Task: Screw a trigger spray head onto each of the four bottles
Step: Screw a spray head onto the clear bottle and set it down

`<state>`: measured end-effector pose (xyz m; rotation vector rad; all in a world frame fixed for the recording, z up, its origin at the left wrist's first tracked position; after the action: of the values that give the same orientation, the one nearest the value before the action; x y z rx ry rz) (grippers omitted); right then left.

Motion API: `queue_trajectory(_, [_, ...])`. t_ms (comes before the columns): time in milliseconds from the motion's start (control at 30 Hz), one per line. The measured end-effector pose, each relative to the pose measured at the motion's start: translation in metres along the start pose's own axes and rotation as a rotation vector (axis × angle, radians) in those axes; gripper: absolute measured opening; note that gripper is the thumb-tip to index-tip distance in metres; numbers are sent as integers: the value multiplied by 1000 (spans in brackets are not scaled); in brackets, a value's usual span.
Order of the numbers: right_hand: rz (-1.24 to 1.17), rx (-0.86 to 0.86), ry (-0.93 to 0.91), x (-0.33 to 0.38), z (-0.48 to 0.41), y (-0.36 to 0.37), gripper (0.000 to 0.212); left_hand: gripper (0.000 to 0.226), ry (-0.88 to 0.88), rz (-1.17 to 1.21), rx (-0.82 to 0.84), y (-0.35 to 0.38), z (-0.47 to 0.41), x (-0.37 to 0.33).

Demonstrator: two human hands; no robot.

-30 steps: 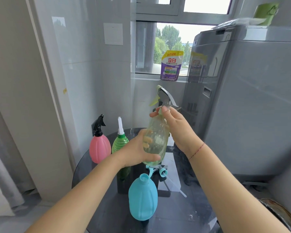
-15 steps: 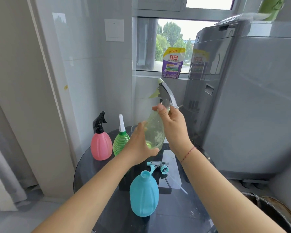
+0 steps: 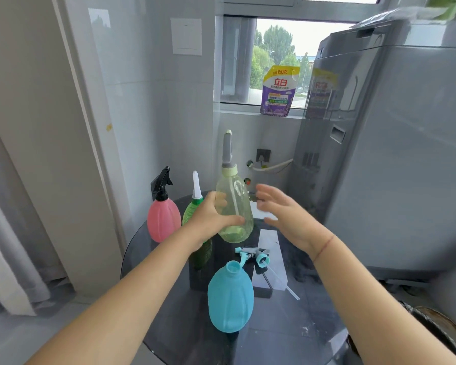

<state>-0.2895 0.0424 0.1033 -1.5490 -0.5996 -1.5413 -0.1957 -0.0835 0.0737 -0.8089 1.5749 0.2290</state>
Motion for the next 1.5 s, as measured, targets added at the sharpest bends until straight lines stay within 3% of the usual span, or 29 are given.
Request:
queue_trajectory(200, [212, 129, 27, -44, -20, 29, 78, 74, -71, 22, 38, 16, -4, 34])
queue_trajectory(300, [298, 44, -10, -48, -35, 30, 82, 83, -92, 4, 38, 21, -9, 42])
queue_trajectory(400, [331, -45, -38, -49, -49, 26, 81, 83, -108, 14, 12, 26, -17, 47])
queue_trajectory(567, [308, -125, -39, -57, -73, 15, 76, 86, -130, -186, -97, 28, -33, 47])
queue_trajectory(833, [323, -158, -6, -94, -107, 8, 76, 64, -259, -65, -83, 44, -42, 71])
queue_trajectory(1100, [333, -149, 24, -122, -118, 4, 78, 70, -302, 67, 45, 62, -30, 96])
queue_trajectory(1267, [359, -121, 47, -128, -122, 12, 79, 90, -326, 26, 68, 65, -24, 95])
queue_trajectory(1367, [389, -129, 82, -132, -120, 11, 80, 81, -317, -12, 79, 58, -15, 93])
queue_trajectory(1500, [516, -252, 199, -138, -105, -17, 73, 45, -270, 43, 160, 48, 8, 93])
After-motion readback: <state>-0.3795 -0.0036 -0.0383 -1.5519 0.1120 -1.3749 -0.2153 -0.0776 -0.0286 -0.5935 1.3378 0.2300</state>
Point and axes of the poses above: each hand's wrist, its own z-axis away from the middle knuckle, its own y-axis out of the palm, x = y × z, the point moved 10 cm from there along -z, towards the middle knuckle, and after that the axes turned 9 degrees about y, right-handed, at the moved point
